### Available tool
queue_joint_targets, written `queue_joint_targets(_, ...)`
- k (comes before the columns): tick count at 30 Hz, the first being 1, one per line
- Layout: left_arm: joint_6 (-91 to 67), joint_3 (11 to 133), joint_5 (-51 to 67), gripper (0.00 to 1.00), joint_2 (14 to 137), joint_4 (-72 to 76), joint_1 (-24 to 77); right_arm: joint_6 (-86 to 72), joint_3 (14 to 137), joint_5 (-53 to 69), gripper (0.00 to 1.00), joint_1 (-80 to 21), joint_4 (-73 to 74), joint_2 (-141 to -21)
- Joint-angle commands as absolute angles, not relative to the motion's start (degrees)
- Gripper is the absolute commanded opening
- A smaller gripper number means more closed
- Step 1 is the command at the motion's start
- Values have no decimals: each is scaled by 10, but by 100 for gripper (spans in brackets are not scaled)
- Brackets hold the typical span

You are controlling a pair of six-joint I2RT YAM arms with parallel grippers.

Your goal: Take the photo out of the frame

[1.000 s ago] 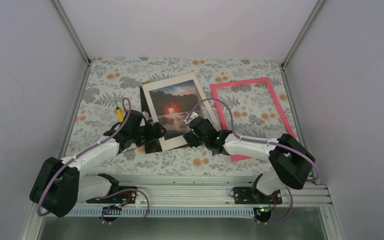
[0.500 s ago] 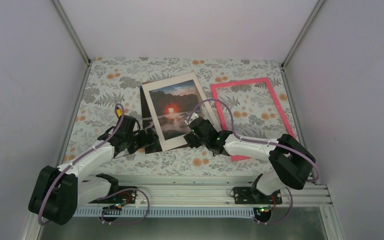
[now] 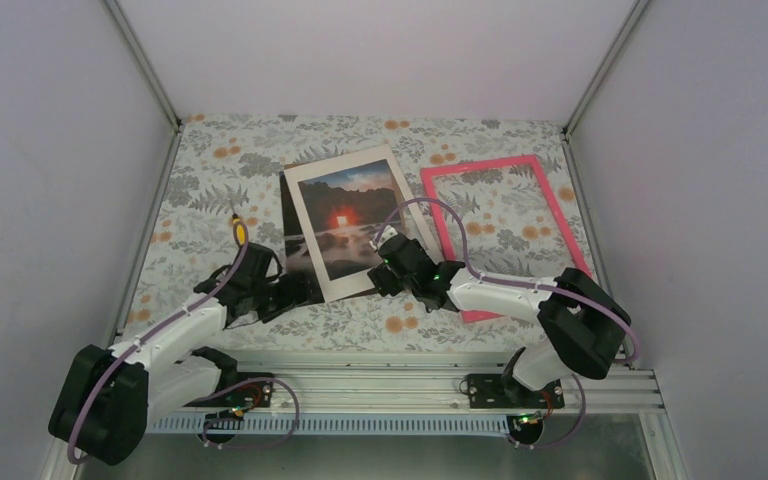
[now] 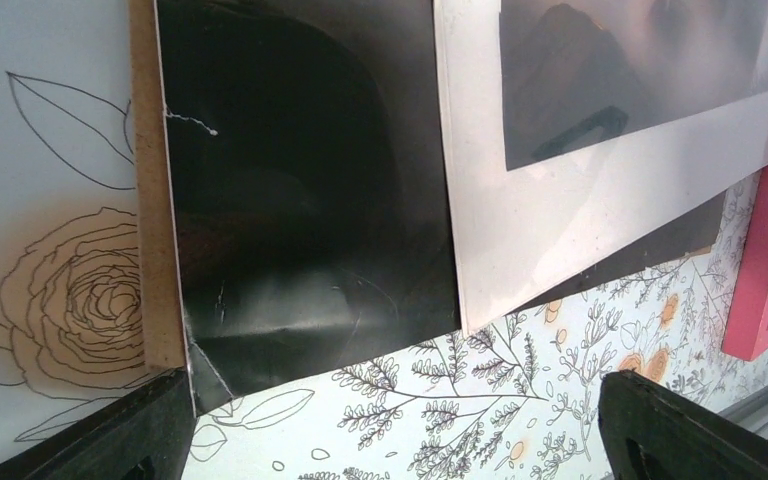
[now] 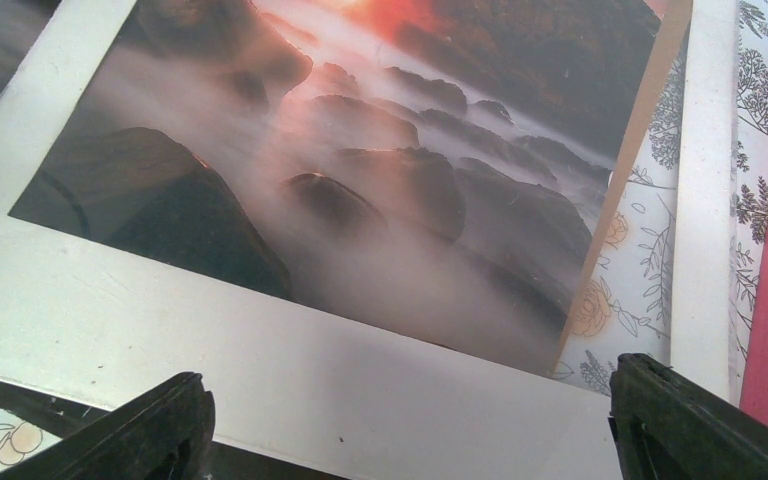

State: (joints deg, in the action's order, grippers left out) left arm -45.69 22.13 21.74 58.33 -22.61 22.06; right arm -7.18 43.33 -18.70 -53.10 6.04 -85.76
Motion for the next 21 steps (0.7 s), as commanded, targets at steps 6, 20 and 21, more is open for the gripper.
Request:
queue_joint_targets(6, -474, 206, 231, 100, 605, -197, 238, -82, 432, -192, 89, -526, 52, -849)
queue_joint_targets(20, -529, 180, 201, 100, 560, -154, 241, -81, 432, -188, 89, -526, 53, -850)
queue_joint_targets(21, -537, 177, 201, 100, 557, -143, 241, -82, 432, -187, 89, -526, 54, -848)
